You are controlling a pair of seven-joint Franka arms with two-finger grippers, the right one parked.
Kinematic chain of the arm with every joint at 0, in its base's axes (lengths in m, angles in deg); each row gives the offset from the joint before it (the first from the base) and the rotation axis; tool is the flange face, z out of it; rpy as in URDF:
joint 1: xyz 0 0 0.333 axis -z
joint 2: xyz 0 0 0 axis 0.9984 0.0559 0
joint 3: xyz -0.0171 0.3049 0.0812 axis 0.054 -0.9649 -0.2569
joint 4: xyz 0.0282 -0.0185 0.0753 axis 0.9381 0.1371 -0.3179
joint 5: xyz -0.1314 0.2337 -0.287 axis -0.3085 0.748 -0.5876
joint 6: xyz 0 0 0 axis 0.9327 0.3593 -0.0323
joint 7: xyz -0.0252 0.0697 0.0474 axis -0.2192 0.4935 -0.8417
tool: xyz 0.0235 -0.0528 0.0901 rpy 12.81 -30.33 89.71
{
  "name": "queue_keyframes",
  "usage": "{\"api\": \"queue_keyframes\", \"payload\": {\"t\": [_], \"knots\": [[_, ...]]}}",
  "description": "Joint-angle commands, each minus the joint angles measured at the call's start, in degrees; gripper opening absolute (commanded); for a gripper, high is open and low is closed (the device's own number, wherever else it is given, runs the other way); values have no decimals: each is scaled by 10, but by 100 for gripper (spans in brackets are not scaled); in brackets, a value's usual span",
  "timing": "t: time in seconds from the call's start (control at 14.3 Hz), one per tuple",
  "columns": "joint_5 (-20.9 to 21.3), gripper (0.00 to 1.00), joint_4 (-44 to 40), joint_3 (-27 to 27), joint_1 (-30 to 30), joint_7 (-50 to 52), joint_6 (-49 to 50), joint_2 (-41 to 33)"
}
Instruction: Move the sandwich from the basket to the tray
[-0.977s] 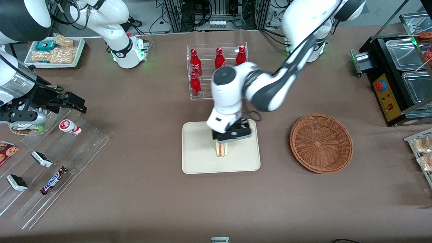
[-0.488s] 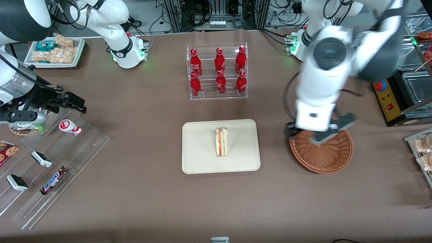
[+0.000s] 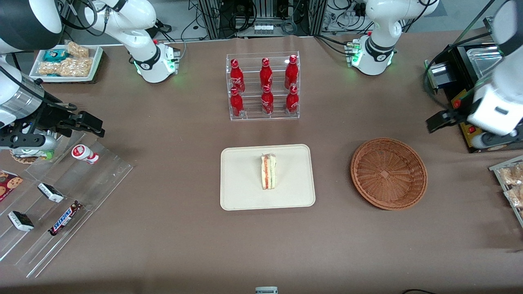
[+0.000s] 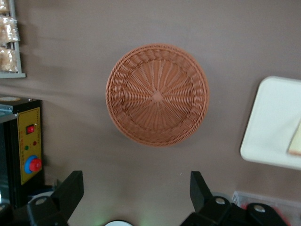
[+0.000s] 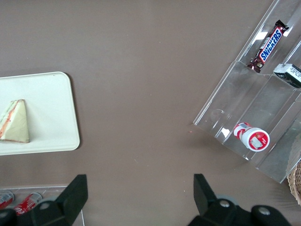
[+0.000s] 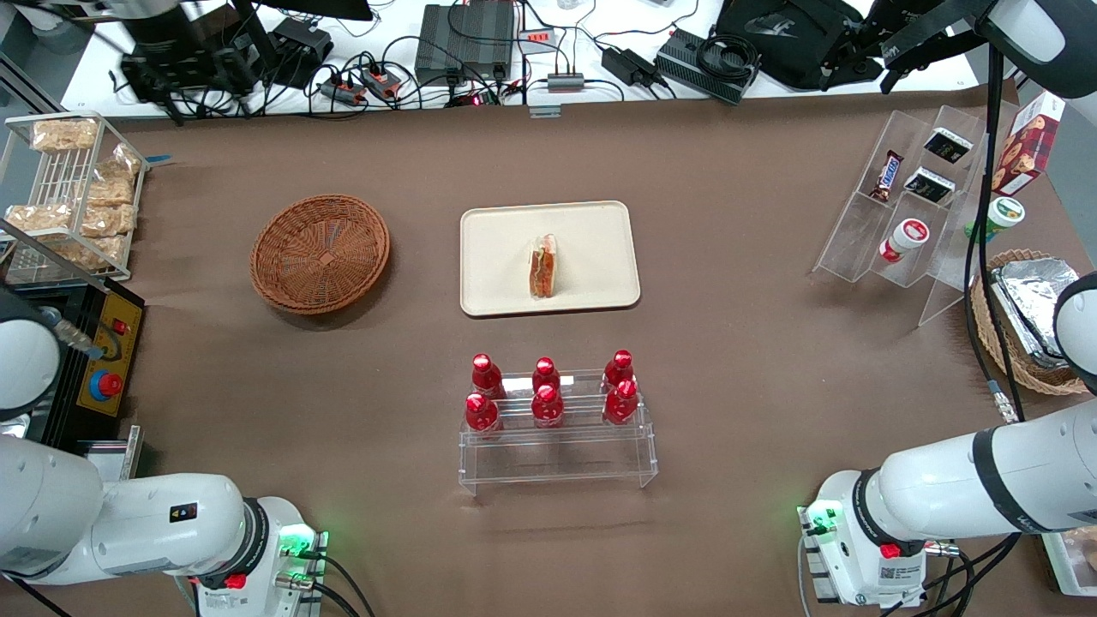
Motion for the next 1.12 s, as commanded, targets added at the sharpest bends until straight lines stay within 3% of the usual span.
{"api": "queue_keyframes", "payload": {"t": [0.0,0.21,0.49,1.05], "knots": [[-34,100,23,-71,28,-86,-5,-33],[-20,100,-21,-71,42,-106,-25,8],[28,100,-18,-69,61,-94,-68,7],[13,100,-20,-96,57,-93,-32,2]]}}
